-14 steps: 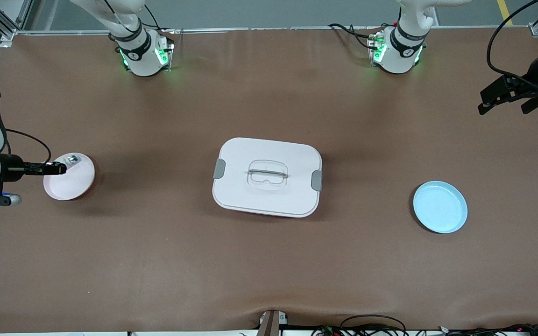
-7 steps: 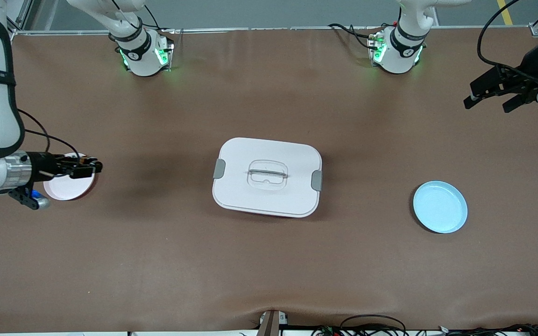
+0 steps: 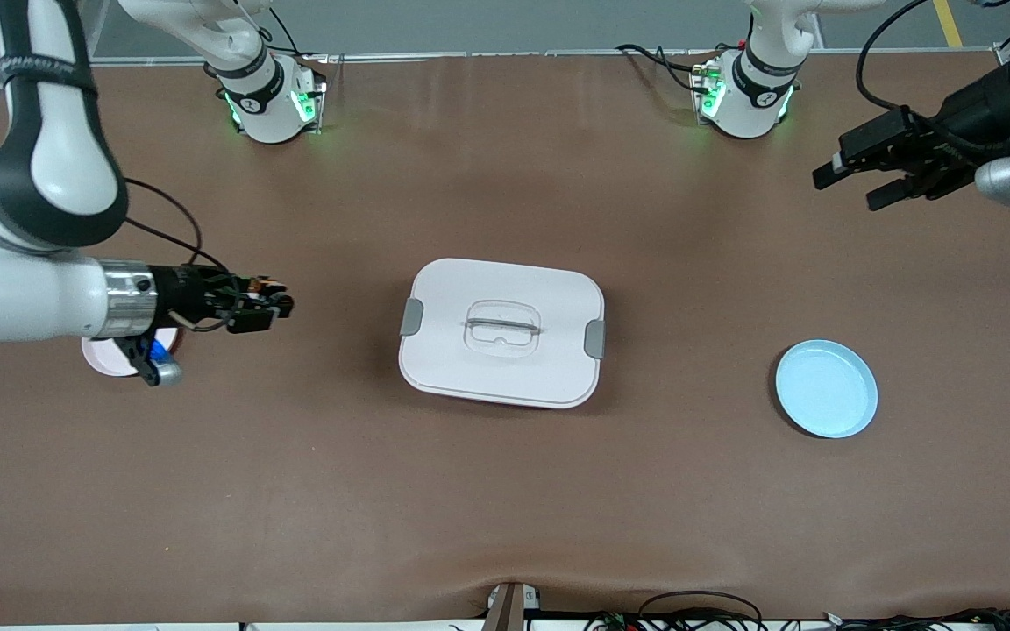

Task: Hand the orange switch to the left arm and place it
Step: 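Carry the switch over the box with the right gripper while the left gripper approaches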

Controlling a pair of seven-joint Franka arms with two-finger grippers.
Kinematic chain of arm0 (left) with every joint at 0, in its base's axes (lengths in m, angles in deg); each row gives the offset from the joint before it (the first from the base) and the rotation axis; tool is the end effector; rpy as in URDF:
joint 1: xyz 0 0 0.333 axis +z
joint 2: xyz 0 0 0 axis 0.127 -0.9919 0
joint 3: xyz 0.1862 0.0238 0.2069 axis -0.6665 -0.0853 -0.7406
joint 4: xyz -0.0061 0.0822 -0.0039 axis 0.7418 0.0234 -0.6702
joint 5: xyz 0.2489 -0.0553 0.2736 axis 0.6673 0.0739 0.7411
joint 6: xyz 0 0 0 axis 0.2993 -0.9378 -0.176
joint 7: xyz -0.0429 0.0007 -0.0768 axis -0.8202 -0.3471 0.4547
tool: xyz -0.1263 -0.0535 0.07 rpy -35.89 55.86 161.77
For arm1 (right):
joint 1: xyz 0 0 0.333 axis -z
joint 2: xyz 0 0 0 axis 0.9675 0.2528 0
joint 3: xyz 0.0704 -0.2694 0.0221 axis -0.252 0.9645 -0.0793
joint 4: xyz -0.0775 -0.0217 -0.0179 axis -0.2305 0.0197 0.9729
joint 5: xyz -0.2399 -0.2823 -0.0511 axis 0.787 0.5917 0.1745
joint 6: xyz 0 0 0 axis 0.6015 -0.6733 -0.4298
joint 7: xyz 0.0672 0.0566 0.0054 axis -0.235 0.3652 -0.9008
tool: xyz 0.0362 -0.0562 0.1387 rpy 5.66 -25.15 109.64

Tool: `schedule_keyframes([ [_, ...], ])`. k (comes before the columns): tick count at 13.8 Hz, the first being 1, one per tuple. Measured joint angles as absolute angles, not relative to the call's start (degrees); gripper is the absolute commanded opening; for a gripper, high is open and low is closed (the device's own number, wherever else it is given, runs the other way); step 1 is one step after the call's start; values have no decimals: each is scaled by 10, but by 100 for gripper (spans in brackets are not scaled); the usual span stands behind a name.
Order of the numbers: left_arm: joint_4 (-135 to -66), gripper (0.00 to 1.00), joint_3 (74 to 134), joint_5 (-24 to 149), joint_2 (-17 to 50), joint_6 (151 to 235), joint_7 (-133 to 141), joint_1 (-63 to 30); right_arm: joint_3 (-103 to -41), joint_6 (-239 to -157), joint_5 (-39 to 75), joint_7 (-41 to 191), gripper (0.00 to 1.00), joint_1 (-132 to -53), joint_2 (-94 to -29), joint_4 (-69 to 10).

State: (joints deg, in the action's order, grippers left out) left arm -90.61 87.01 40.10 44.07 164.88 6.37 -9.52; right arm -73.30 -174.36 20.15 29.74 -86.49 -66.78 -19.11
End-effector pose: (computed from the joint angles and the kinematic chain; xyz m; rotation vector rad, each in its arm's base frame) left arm 0.5181 -0.1116 0.5789 2.5956 -0.0077 -0.0360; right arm 0.5773 0.1626 0.3981 -2.4866 0.8804 0.6384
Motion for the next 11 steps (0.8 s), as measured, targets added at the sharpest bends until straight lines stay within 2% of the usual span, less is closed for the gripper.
schedule_keyframes([
  [5, -906, 100, 871, 330, 412, 1677, 70, -101, -733, -1799, 185, 76, 0, -965, -655, -133],
  [11, -905, 100, 872, 249, 376, 1737, 72, -124, -733, -1878, 171, -111, 0, -1026, -612, -72],
])
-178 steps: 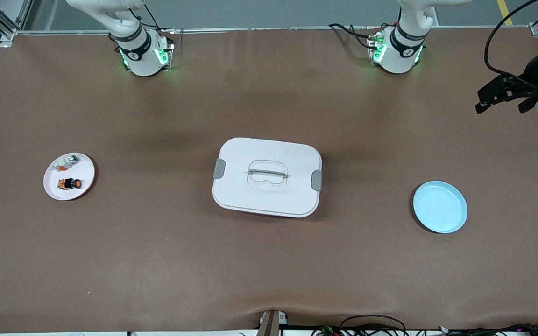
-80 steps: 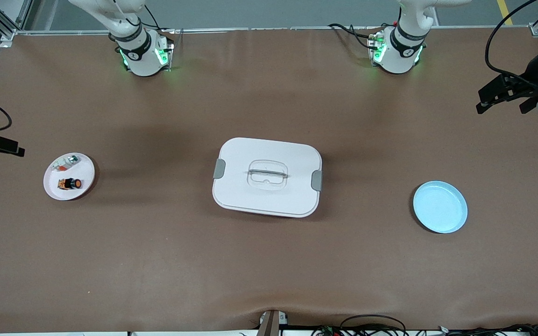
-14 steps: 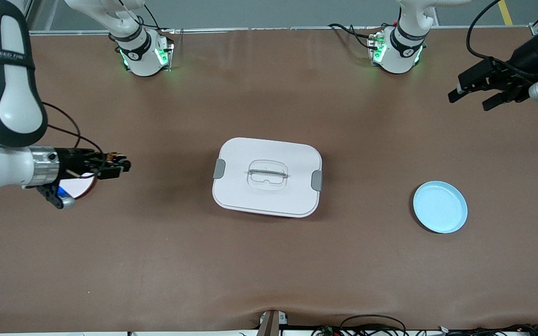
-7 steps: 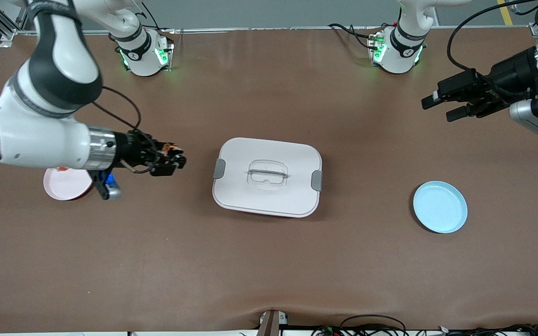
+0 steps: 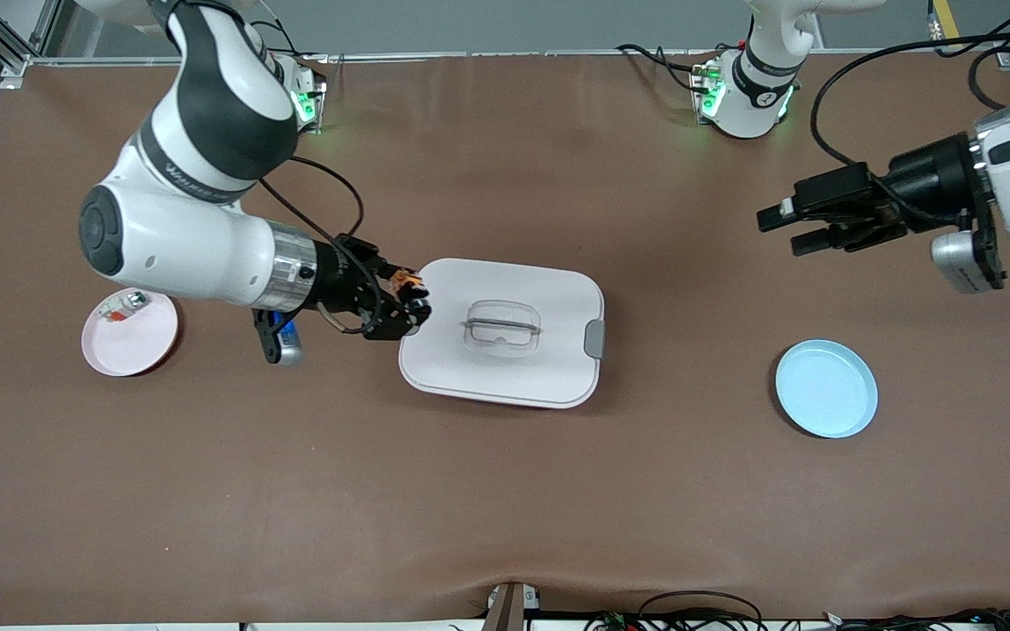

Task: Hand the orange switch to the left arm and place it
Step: 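Carry the switch over the box with the right gripper while the left gripper approaches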

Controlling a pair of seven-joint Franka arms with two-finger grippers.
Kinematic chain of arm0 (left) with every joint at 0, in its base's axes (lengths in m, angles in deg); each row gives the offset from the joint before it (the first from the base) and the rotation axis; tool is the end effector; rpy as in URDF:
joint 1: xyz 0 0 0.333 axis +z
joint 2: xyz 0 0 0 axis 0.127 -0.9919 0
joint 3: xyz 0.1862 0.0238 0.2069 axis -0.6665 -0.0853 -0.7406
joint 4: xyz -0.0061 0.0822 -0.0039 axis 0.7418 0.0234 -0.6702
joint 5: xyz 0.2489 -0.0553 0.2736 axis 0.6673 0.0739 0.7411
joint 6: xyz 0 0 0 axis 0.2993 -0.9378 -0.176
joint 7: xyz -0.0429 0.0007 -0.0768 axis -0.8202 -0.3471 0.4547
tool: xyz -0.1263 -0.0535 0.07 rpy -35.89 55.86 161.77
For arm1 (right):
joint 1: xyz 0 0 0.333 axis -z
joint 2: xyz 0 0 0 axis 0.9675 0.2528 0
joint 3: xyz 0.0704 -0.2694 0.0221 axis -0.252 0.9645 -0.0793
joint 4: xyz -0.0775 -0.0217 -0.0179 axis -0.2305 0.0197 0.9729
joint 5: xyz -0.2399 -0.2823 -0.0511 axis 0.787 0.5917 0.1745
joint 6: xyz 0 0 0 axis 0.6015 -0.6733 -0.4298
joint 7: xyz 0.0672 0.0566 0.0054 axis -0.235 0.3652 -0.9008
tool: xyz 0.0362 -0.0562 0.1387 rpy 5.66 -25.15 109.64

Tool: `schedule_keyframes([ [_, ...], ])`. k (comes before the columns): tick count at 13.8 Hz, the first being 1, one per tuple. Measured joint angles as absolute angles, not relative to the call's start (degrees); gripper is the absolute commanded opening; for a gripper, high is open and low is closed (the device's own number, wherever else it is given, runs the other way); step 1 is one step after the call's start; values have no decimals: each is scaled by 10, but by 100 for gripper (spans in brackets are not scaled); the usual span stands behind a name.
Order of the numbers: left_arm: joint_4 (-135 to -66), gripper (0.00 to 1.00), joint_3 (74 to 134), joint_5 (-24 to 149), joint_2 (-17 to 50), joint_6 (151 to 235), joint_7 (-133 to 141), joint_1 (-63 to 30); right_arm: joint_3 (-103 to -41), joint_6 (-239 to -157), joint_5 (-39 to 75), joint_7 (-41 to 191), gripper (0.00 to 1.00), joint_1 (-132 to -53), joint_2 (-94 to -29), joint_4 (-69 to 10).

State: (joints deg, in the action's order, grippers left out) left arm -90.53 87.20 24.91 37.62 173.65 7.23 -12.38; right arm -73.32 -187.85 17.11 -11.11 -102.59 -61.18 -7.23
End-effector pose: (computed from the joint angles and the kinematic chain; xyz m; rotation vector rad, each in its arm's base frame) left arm 0.5588 -0.1653 0.5536 2.3304 0.0357 -0.0246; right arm 0.5808 0.3409 0.4467 -2.2072 1.4400 0.6011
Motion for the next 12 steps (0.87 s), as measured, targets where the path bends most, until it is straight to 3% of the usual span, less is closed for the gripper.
schedule_keyframes([
  [6, -906, 100, 874, 206, 342, 1863, 68, -227, -733, -1914, 160, -289, 0, -1084, -546, 41],
  [12, -905, 100, 875, 202, 285, 1952, 68, -290, -732, -2008, 160, -391, 0, -1133, -510, 75],
])
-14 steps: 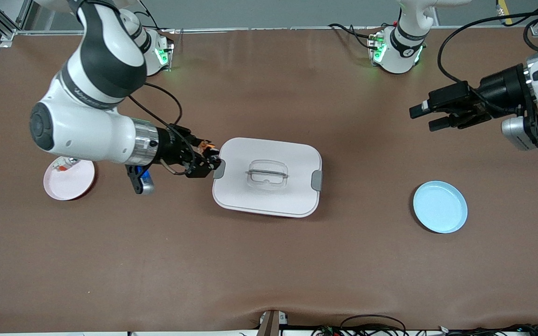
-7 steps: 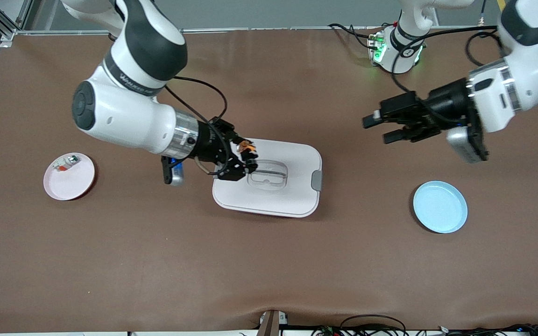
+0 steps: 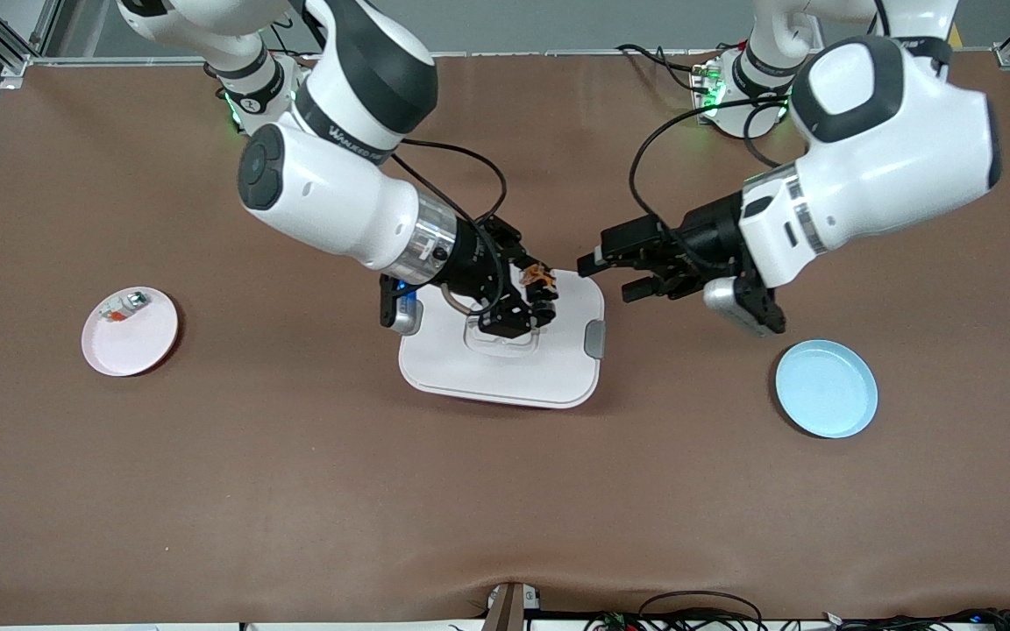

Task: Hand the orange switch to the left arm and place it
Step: 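Carry the switch over the box with the right gripper while the left gripper approaches, then grasp the switch with the left gripper and open the right gripper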

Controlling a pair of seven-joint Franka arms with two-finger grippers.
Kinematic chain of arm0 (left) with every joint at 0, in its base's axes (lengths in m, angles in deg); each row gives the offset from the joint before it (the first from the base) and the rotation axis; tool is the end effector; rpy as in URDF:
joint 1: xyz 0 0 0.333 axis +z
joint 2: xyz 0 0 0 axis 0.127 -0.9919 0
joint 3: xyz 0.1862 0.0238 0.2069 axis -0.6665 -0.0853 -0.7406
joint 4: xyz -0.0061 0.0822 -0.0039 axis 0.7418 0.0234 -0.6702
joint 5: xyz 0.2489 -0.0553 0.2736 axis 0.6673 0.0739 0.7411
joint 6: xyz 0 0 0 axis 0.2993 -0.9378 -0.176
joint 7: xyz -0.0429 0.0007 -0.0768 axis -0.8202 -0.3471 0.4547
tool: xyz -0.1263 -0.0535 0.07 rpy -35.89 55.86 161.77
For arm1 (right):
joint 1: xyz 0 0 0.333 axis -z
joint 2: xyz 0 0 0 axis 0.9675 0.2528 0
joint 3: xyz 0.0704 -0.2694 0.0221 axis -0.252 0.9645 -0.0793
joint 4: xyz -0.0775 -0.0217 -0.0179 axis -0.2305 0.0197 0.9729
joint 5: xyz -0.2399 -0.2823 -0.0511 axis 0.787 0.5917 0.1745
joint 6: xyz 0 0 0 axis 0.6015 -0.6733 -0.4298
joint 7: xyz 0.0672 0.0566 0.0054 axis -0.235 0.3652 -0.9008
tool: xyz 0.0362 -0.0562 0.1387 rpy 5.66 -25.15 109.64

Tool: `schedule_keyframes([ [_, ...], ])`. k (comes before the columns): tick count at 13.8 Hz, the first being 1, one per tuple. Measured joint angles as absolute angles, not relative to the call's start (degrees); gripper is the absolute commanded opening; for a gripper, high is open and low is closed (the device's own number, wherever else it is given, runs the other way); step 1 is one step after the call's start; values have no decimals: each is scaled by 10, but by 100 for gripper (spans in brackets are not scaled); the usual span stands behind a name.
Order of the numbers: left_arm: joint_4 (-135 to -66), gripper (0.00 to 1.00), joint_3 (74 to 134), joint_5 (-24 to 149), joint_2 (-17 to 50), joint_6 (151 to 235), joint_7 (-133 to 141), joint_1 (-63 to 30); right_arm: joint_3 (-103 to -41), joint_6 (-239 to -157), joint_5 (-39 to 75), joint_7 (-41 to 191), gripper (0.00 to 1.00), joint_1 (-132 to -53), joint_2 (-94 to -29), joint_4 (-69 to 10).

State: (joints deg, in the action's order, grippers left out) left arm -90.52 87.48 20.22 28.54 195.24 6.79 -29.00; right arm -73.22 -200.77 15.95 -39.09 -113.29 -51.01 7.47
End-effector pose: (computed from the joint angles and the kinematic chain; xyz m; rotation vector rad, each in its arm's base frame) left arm 0.5729 -0.3230 0.4887 2.2681 0.0043 0.0575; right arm 0.5719 0.4723 0.4708 -1.8428 1.7240 0.6210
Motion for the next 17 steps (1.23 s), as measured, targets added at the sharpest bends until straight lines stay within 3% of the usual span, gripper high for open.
schedule_keyframes([
  [16, -904, 100, 874, 202, 260, 2006, 86, -312, -731, -2084, 159, -443, 0, -1150, -487, 103],
  [17, -904, 94, 874, 202, 259, 2006, 94, -312, -731, -2086, 159, -443, 0, -1150, -487, 103],
])
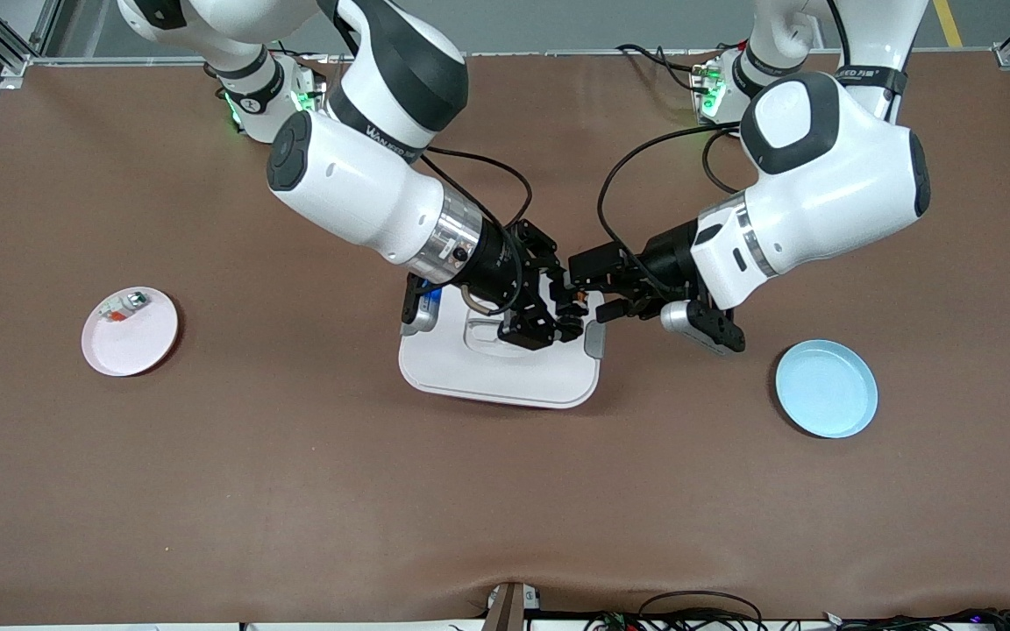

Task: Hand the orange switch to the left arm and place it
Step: 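Grasp the switch with the left gripper and open the right gripper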

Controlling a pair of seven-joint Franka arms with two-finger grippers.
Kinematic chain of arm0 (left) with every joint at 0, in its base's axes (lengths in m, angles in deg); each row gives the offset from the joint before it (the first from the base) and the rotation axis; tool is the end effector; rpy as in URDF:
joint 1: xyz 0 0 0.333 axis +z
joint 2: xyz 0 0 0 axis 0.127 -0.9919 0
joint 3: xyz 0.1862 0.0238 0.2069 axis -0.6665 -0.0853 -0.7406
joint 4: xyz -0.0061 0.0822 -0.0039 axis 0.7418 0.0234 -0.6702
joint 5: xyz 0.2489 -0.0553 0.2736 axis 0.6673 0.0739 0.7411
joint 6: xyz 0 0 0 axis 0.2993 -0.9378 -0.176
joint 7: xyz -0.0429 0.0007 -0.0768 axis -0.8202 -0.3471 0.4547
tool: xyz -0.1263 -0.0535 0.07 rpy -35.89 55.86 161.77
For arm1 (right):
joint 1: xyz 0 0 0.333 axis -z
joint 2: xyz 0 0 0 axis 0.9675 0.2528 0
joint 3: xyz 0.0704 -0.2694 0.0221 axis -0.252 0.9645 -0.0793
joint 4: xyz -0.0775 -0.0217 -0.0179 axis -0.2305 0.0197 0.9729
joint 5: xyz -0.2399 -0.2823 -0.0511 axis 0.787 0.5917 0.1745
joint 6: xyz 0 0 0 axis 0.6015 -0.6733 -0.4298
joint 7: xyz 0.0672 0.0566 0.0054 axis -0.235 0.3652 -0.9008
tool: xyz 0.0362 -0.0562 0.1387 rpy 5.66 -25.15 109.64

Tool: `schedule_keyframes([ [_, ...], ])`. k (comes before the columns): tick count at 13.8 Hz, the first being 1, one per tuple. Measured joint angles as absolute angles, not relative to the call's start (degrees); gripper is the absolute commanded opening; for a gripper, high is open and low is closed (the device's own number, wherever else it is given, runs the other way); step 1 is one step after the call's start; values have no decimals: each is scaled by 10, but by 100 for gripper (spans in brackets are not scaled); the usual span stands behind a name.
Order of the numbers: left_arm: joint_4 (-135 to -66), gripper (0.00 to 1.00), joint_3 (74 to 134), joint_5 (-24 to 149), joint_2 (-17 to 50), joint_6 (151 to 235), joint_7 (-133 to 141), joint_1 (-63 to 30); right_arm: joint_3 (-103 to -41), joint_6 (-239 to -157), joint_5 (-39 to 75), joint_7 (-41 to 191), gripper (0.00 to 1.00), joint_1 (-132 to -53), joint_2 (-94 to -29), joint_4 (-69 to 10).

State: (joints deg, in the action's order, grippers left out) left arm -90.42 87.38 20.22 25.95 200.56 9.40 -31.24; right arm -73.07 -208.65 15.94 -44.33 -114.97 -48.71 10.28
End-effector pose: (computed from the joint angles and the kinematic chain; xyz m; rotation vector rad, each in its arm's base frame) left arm 0.5804 -0.3411 0.4663 2.2790 -0.0211 0.1221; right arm 0.5820 0.4907 0.4820 -1.6825 1.7501 0.5805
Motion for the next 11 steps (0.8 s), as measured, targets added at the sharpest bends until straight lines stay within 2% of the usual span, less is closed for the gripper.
schedule_keyframes([
  [2, -904, 57, 873, 202, 259, 2006, 105, -312, -730, -2089, 159, -444, 0, -1150, -487, 103],
  [4, -904, 27, 873, 202, 258, 2006, 106, -312, -728, -2089, 159, -444, 0, -1149, -487, 103],
  [5, -904, 7, 873, 202, 258, 2006, 106, -312, -728, -2089, 159, -444, 0, -1148, -487, 103],
  [6, -903, 0, 873, 200, 257, 2006, 106, -312, -728, -2089, 159, -444, 0, -1148, -486, 103],
  [11, -898, 0, 874, 200, 256, 2006, 112, -314, -728, -2089, 159, -445, 0, -1148, -481, 103],
])
